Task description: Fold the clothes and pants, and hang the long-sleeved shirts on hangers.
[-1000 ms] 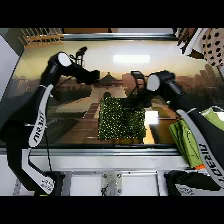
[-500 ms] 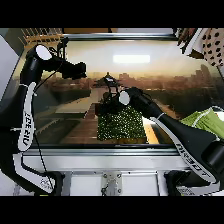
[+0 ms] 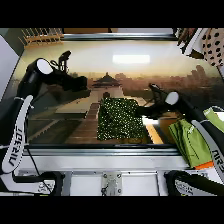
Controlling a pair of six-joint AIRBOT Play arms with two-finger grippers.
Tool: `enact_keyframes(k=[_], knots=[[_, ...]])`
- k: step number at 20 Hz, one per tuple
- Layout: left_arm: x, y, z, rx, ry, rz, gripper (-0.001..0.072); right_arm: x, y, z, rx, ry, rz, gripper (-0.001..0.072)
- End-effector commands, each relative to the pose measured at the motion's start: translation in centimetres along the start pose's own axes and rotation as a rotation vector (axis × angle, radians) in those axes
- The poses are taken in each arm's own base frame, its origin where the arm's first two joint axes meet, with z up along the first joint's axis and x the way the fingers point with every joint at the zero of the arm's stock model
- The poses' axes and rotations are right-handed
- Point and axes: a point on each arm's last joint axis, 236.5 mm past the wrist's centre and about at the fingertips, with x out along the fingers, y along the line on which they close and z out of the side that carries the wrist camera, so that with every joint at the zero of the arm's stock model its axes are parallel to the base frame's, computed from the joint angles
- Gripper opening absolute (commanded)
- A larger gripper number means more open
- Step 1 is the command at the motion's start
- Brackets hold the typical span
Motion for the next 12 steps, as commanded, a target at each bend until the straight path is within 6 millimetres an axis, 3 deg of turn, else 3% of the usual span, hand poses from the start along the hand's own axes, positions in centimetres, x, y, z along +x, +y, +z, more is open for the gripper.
enact_keyframes(k=[1,3,6,11,12], knots=[[1.6,-1.0,-5.0,0.028,0.05,-0.001,0.0004,0.6,-6.2,-0.3,0.238,-0.038,0.075,0.072],[2.6,-1.9,-6.7,0.048,0.068,-0.005,0.0005,2.0,-5.3,-0.1,0.25,-0.018,0.158,0.072],[3.9,-3.0,-8.7,0.077,0.103,-0.011,0.0004,5.0,-1.9,-0.3,0.227,0.022,0.272,0.0719],[4.4,-4.5,-9.2,0.111,0.107,-0.025,0.0004,8.7,3.9,0.3,0.233,-0.006,0.344,0.0716],[4.4,-4.5,-9.3,0.112,0.108,-0.025,0.0004,9.1,5.1,0.6,0.221,-0.022,0.359,0.067]])
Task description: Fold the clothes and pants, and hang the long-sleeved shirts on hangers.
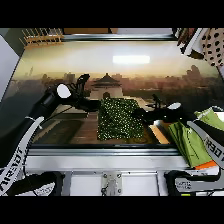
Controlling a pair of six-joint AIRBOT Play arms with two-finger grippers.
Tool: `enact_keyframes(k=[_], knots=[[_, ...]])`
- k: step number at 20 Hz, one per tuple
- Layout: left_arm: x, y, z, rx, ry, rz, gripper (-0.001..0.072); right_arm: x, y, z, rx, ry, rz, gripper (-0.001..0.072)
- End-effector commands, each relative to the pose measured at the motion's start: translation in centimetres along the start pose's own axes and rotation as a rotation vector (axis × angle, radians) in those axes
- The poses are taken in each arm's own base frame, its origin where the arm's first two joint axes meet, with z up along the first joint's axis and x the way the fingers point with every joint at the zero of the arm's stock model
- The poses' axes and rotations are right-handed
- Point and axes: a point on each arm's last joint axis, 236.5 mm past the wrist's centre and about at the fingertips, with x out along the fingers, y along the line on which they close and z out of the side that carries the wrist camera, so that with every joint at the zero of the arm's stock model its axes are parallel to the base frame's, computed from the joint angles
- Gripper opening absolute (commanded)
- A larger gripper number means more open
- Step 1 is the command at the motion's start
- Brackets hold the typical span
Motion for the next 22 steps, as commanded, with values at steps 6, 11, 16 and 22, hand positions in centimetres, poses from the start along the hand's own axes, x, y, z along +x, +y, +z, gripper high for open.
enact_keyframes(k=[6,11,16,22], knots=[[0.3,-0.6,-0.5,0.009,0.011,-0.008,0.0004,2.3,5.9,1.7,-0.183,-0.096,0.075,0.001],[0.3,-0.6,-0.5,0.01,0.01,-0.007,0.0004,-9.1,2.0,6.9,-0.237,-0.24,-0.216,0.001],[0.3,-0.6,-0.5,0.01,0.009,-0.007,0.0004,-25.2,-5.0,8.4,-0.107,-0.462,-0.426,0.001],[0.3,-0.7,-0.5,0.01,0.01,-0.008,0.0004,-39.1,-12.4,4.2,0.201,-0.728,-0.58,0.001]])
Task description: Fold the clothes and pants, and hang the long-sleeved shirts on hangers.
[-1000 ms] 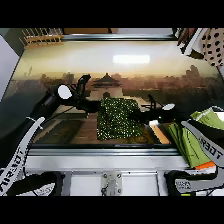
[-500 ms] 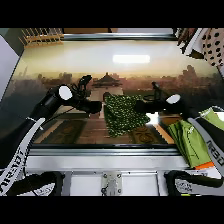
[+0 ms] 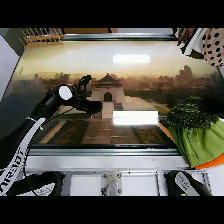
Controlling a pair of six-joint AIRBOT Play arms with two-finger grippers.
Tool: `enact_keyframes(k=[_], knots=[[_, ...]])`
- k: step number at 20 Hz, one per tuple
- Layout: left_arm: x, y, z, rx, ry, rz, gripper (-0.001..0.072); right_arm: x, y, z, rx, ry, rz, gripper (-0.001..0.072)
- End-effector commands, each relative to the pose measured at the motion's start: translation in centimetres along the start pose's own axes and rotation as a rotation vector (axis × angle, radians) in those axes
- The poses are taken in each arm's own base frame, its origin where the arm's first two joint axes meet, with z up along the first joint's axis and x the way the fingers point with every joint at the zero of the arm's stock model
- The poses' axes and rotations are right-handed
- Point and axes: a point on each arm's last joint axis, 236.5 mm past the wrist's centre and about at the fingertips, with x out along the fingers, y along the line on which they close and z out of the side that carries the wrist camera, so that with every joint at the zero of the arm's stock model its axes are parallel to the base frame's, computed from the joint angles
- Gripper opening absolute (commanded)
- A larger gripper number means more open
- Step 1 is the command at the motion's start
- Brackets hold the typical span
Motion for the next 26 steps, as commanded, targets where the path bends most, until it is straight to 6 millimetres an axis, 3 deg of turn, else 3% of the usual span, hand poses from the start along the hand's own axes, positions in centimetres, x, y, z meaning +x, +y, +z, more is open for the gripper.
enact_keyframes(k=[1,7,10,14,15,17,18,20,22,24,26], knots=[[0.0,0.0,0.0,0.001,0.0,0.0,0.0004,-5.2,-7.8,0.4,0.171,-0.085,-0.175,0.001],[0.0,0.0,0.0,0.001,0.0,0.0,0.0004,-7.5,-13.7,-4.0,0.293,0.045,-0.377,0.001],[0.0,0.0,0.0,0.002,0.0,0.0,0.0004,-7.6,-15.3,-6.4,0.305,0.122,-0.448,0.001],[0.0,0.0,0.0,0.002,0.0,0.0,0.0004,-6.1,-15.6,-9.4,0.326,0.207,-0.45,0.0025],[0.0,0.0,0.0,0.002,0.0,0.0,0.0004,-5.8,-15.6,-9.8,0.328,0.217,-0.449,0.0115],[0.0,0.0,0.0,0.002,0.0,0.0,0.0004,-6.0,-16.2,-10.1,0.318,0.227,-0.475,0.0597],[0.0,0.0,0.0,0.002,0.0,0.0,0.0004,-6.7,-17.1,-10.1,0.295,0.231,-0.519,0.0672],[0.0,0.0,0.0,0.002,0.0,0.0,0.0004,-9.6,-19.6,-8.8,0.233,0.206,-0.655,0.0671],[0.0,0.0,0.0,0.002,-0.001,0.001,0.0004,-12.5,-19.8,-5.3,0.195,0.078,-0.705,0.0671],[0.0,-0.1,0.2,0.002,-0.008,0.0,0.0004,-13.4,-16.1,-0.4,0.14,-0.135,-0.602,0.0671],[0.0,-0.2,0.8,0.001,-0.036,-0.002,0.0004,-12.1,-9.2,2.0,0.009,-0.232,-0.403,0.0671]])
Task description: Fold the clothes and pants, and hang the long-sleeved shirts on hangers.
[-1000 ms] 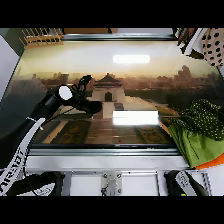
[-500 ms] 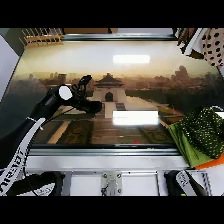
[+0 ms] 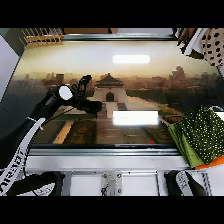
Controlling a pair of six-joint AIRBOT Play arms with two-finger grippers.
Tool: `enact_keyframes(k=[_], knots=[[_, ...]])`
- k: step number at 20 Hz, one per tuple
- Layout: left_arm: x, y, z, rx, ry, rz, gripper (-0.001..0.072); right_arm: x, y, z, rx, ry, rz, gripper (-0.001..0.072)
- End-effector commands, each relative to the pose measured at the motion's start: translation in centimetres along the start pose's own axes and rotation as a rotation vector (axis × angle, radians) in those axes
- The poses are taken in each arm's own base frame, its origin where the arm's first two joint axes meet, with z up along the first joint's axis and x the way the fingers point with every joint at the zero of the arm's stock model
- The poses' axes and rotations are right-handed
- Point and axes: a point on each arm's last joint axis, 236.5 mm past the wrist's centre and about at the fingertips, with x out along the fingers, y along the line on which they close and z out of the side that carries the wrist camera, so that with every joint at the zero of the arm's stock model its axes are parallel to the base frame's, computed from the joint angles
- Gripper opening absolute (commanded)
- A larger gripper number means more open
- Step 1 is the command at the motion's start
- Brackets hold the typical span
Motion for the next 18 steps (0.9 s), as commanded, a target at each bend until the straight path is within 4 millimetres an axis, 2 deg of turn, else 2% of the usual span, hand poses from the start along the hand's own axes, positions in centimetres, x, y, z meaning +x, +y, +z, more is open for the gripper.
enact_keyframes(k=[1,3,4,6,8,10,12,15,16,17,18], knots=[[-0.3,-0.2,1.1,0.0,-0.051,-0.002,0.0004,-5.1,10.1,3.0,-0.13,-0.21,0.314,0.0671],[-1.2,-0.5,1.6,-0.001,-0.1,-0.005,0.0004,-7.3,18.2,-0.1,-0.265,-0.173,0.54,0.0671],[-1.7,-0.5,1.7,-0.02,-0.136,-0.006,0.0004,-8.2,21.9,-2.6,-0.34,-0.133,0.633,0.0671],[-2.5,-0.2,1.5,-0.064,-0.205,-0.005,0.0004,-9.5,28.0,-7.6,-0.483,-0.08,0.773,0.0671],[-3.0,0.2,0.6,-0.07,-0.233,0.0,0.0003,-10.6,32.5,-12.2,-0.622,-0.072,0.863,0.0671],[-3.2,0.1,0.1,-0.069,-0.228,-0.002,0.0004,-11.5,35.3,-15.8,-0.725,-0.054,0.921,0.0671],[-3.2,0.1,0.0,-0.07,-0.225,-0.004,0.0004,-11.8,36.4,-18.4,-0.792,-0.017,0.94,0.0668],[-3.1,0.1,-0.2,-0.07,-0.214,-0.004,0.0004,-11.4,36.9,-19.6,-0.819,0.011,0.938,0.0651],[-3.1,0.1,-0.3,-0.07,-0.208,-0.003,0.0004,-11.2,37.0,-19.6,-0.821,0.014,0.935,0.059],[-3.1,0.1,-0.3,-0.07,-0.208,-0.003,0.0004,-11.2,37.0,-19.6,-0.821,0.015,0.935,0.04],[-3.1,0.1,-0.3,-0.07,-0.208,-0.003,0.0004,-11.2,37.0,-19.6,-0.821,0.014,0.935,0.0172]])
